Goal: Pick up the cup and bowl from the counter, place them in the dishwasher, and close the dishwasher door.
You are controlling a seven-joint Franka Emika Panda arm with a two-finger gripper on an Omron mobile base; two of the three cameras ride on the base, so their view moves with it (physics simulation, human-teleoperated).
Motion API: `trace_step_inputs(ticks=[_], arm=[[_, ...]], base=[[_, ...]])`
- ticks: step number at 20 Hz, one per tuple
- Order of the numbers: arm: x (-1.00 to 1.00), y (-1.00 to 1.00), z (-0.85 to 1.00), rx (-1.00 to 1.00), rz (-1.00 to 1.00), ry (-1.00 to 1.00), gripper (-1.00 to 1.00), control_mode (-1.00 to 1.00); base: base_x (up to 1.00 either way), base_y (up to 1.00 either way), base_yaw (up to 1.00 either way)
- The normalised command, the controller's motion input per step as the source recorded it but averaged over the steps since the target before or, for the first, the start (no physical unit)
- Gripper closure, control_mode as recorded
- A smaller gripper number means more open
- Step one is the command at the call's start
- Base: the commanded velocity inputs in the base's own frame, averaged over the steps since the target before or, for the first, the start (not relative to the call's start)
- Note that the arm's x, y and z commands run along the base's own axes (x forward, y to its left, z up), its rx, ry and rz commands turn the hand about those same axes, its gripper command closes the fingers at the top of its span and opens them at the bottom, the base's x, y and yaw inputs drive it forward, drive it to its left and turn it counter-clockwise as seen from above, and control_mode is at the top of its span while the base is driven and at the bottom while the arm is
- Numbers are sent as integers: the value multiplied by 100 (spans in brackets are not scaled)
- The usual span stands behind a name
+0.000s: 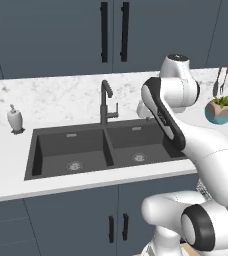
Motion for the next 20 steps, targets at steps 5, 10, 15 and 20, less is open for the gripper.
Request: trace_step_inputs(ticks=[5, 10, 15, 20], arm=[[0, 0, 0, 0, 0, 0, -100, 100], [0, 0, 0, 0, 0, 0, -100, 100], [0, 0, 0, 0, 0, 0, -100, 100], [0, 0, 0, 0, 0, 0, -100, 100]], base=[[-26, 1, -33], [-30, 14, -62], [-13, 28, -60], [-11, 36, -55]])
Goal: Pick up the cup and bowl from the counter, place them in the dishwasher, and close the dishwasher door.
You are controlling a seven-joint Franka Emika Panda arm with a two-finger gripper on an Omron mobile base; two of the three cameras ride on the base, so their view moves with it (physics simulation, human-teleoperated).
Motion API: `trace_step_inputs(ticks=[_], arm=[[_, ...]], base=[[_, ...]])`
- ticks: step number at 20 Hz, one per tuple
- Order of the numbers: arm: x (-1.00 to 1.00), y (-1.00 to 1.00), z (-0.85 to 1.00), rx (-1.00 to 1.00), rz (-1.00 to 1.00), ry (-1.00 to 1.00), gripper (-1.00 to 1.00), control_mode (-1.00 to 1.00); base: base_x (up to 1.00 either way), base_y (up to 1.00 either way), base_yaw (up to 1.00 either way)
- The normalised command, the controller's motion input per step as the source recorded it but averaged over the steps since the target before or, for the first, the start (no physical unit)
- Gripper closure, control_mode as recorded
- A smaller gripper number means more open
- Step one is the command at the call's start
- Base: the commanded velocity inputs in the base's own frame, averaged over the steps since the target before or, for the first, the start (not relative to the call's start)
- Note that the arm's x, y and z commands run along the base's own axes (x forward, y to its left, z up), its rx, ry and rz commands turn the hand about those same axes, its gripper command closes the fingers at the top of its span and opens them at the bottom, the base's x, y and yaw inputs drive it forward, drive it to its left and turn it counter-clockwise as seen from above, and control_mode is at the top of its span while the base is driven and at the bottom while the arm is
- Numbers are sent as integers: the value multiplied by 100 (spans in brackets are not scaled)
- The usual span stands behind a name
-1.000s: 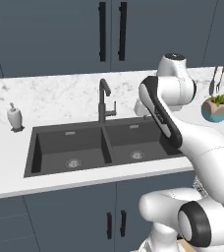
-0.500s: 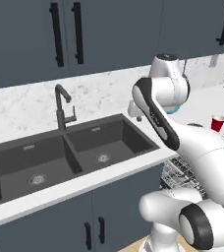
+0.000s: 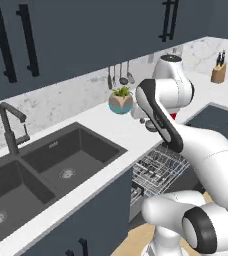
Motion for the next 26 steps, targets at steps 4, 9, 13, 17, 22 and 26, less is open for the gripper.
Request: trace_step_inputs(ticks=[4, 9, 13, 17, 22, 26], arm=[[0, 0, 0, 0, 0, 0, -100, 100], [0, 0, 0, 0, 0, 0, -100, 100], [0, 0, 0, 0, 0, 0, -100, 100], [0, 0, 0, 0, 0, 0, -100, 100], [0, 0, 0, 0, 0, 0, -100, 100], [0, 0, 0, 0, 0, 0, -100, 100]], base=[[-6, 34, -53], [0, 34, -48], [6, 11, -30], [5, 0, -14], [0, -1, 0], [0, -6, 0]])
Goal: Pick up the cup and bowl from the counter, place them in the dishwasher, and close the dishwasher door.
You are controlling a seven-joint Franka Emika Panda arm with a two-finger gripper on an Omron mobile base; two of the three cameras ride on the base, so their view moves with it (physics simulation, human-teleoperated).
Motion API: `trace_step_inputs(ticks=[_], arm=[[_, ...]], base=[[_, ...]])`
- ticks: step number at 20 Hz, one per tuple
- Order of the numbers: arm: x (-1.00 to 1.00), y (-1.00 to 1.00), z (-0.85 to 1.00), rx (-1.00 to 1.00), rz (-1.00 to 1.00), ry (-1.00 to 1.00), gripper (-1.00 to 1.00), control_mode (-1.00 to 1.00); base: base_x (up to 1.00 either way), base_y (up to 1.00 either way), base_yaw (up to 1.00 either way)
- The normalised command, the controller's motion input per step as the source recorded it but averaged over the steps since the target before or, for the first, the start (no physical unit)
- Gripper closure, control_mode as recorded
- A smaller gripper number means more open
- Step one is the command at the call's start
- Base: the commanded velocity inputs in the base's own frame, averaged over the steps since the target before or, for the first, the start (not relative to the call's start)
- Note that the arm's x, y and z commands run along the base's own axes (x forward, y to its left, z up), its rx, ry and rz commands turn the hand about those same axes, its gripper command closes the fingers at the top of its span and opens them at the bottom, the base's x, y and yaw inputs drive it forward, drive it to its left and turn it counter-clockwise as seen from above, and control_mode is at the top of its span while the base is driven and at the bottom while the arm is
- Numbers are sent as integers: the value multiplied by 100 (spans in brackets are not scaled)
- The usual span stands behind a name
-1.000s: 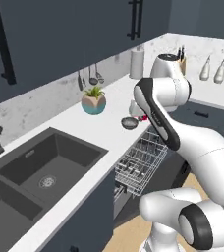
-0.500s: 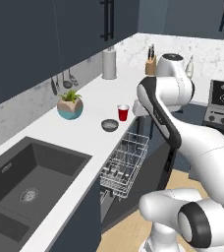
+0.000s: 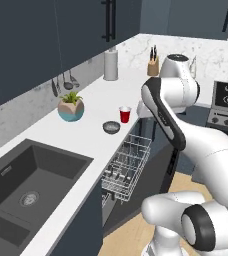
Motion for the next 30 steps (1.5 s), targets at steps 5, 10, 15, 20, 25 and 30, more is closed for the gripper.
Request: trace_step_inputs(ticks=[5, 10, 15, 20, 25, 30], arm=[[19, 0, -6, 5, -3, 2, -100, -100], [96, 0, -35, 27, -11, 14, -100, -100], [100, 11, -82, 15, -10, 19, -100, -100], [100, 6, -69, 5, -5, 19, -100, -100], [100, 31, -24, 3, -6, 8, -100, -100], [99, 38, -47, 0, -3, 5, -100, -100]], base=[[5, -10, 0], [0, 0, 0], [0, 0, 0], [0, 0, 0], [0, 0, 0], [0, 0, 0]])
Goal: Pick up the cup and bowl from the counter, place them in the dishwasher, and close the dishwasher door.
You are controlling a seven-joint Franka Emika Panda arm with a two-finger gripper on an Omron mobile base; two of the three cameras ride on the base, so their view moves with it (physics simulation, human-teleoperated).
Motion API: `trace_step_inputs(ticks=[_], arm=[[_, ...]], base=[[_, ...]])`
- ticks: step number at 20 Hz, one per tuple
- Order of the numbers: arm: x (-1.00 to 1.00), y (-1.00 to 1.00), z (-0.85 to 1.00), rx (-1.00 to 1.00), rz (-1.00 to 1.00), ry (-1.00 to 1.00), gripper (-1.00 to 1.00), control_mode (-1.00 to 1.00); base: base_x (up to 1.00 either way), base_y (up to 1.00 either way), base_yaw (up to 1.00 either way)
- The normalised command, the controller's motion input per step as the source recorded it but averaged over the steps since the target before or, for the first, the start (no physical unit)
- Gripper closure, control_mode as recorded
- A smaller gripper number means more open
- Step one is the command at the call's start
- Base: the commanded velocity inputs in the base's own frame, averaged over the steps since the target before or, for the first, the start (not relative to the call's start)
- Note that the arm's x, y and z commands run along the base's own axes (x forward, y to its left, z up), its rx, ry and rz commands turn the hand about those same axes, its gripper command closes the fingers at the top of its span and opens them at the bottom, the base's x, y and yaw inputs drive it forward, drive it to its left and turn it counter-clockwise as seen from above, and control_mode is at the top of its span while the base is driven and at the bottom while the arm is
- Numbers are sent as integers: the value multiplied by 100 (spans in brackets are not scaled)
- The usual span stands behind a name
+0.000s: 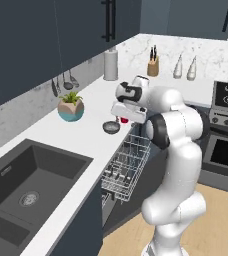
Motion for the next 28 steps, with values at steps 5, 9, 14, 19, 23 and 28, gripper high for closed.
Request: trace_step_inputs(ticks=[5, 9, 14, 19, 23, 28], arm=[[58, 14, -61, 0, -1, 0, -100, -100], [29, 0, -39, 1, -1, 0, -100, -100], [30, 0, -48, 0, -1, 0, -100, -100], [28, 0, -31, 0, -1, 0, -100, -100], [34, 0, -14, 0, -3, 0, -100, -100], [52, 0, -20, 0, -8, 0, -100, -100]], base=[[0, 0, 0], [0, 0, 0], [0, 0, 0], [0, 0, 0], [0, 0, 0], [0, 0, 0]])
